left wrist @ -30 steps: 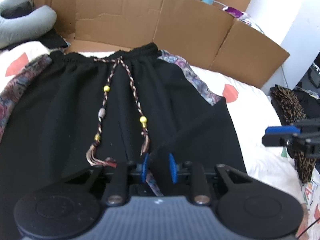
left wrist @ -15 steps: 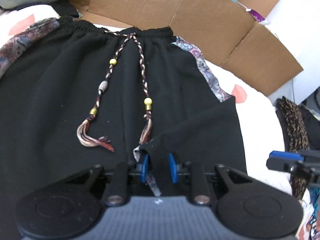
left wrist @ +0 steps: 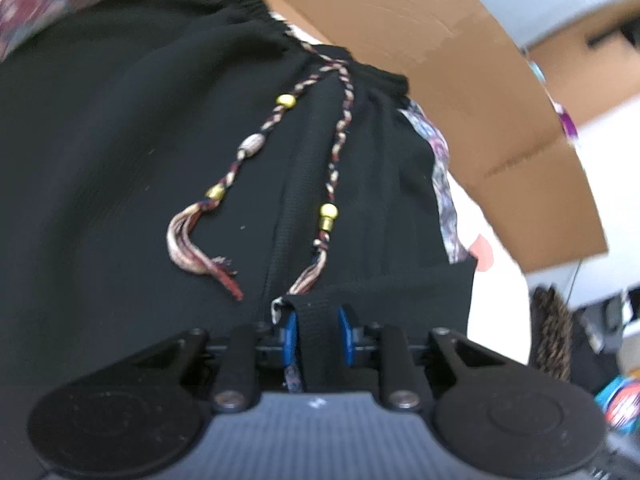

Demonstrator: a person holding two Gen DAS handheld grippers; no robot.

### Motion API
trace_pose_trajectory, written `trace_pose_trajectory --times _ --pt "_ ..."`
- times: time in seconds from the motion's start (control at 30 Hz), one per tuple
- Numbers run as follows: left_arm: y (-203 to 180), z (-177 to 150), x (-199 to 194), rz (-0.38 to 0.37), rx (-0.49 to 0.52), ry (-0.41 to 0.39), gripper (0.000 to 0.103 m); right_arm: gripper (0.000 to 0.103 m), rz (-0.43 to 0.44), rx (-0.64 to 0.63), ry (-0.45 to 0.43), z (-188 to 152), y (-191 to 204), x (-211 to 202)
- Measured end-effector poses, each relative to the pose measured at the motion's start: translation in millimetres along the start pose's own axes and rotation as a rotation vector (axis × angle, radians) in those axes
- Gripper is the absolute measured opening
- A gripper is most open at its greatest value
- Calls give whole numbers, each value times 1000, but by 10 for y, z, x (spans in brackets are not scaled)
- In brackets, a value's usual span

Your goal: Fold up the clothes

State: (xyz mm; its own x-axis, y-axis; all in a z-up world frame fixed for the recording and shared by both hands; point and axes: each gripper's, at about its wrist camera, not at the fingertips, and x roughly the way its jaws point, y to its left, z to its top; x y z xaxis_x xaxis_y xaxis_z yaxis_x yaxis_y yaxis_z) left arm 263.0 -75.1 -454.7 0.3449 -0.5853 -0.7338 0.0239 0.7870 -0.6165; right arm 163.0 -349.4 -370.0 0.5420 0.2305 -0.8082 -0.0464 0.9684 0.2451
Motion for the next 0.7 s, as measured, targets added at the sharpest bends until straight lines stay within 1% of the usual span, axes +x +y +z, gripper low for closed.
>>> trace_pose_trajectory --times 0.13,0.17,0.23,0.33,0.4,0.43,0.57,0.6,0.7 --pt "159 21 -46 -39 -118 -10 22 38 8 -9 4 -5 28 21" --pt "201 27 -50 -54 -154 -11 26 38 10 -13 4 -5 36 23" --pt "273 33 -47 -82 -219 -11 28 38 12 -14 4 -6 47 28" --pt "338 41 -30 -87 -266 -13 20 38 12 -10 8 -9 47 49" --pt "380 35 -15 -80 -294 -17 11 38 13 -8 11 -12 46 64" --pt "402 30 -7 -76 -310 -19 9 38 14 -9 13 -14 49 69" --pt "407 15 -38 -61 -295 -25 2 38 15 -14 15 -23 58 77" --pt "374 14 -60 -58 -270 -30 2 38 15 -13 14 -21 56 75" --pt "210 5 -169 -57 -153 -55 1 38 16 -4 5 -6 44 61"
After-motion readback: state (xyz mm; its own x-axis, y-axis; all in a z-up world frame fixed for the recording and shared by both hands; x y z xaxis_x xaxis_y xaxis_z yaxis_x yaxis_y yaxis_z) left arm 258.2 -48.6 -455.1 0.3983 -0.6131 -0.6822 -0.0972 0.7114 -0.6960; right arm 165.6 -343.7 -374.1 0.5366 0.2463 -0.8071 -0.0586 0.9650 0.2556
